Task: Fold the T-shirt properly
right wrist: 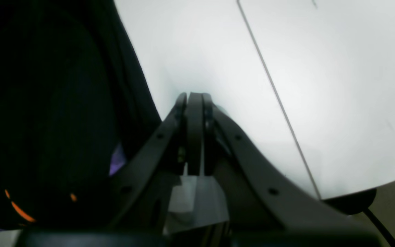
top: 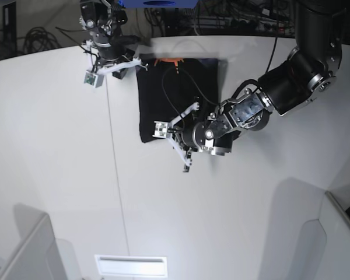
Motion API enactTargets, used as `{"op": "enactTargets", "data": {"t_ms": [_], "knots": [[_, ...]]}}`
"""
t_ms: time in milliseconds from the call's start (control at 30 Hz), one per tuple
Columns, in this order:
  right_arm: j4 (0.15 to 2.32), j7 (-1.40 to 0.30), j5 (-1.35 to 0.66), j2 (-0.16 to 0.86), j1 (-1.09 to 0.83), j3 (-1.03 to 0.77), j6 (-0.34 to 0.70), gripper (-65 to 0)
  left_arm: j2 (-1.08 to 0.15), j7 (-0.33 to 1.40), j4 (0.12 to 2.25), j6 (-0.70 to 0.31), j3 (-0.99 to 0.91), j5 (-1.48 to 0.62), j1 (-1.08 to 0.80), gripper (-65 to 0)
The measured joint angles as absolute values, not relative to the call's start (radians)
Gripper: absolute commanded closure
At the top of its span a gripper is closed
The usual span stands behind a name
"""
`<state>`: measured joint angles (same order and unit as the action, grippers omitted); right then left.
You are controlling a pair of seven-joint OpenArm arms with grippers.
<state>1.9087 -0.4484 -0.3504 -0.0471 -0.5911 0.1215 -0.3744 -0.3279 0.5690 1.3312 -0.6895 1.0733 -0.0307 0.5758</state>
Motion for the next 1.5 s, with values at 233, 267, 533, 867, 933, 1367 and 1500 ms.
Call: {"op": "enactTargets", "data": {"t_ms": [233,267,533,867,933,1367,1500], "knots": [[1.909,-0.448,-0.35,-0.047,-0.591,0.121,-0.374,0.0,-0.329,0.615,1.396,-0.693,1.074,-0.01,0.582,-21.4],[1.909,-0.449,-0.351,-0.047,-0.591,0.121,-0.374,0.0,-0.326,0.614,1.402,-0.693,1.074,-0.009,0.582,-24.2],[1.909,-0.448,-0.35,-0.047,-0.591,0.122,-0.374,0.0,-0.289,0.615,1.407,-0.706,1.023,-0.015,0.612,-43.3],[1.916,-0.447,-0.347,0.035,-0.6,0.121,-0.368,0.0,-0.288,0.754,1.621,-0.704,0.633,-0.01,0.562,-38.0],[1.941,-0.444,-0.343,0.058,-0.617,0.12,-0.37,0.0,-0.295,0.752,1.698,-0.704,0.523,-0.009,0.477,-24.0],[1.991,-0.251,-0.313,0.229,-0.751,0.131,-0.359,0.0,-0.344,0.635,1.934,-0.704,-0.043,-0.009,0.005,0.0],[1.992,-0.129,-0.081,0.243,-0.828,0.155,-0.366,0.0,-0.338,0.286,1.93,-0.7,-0.134,-0.01,-0.241,0.0]]}}
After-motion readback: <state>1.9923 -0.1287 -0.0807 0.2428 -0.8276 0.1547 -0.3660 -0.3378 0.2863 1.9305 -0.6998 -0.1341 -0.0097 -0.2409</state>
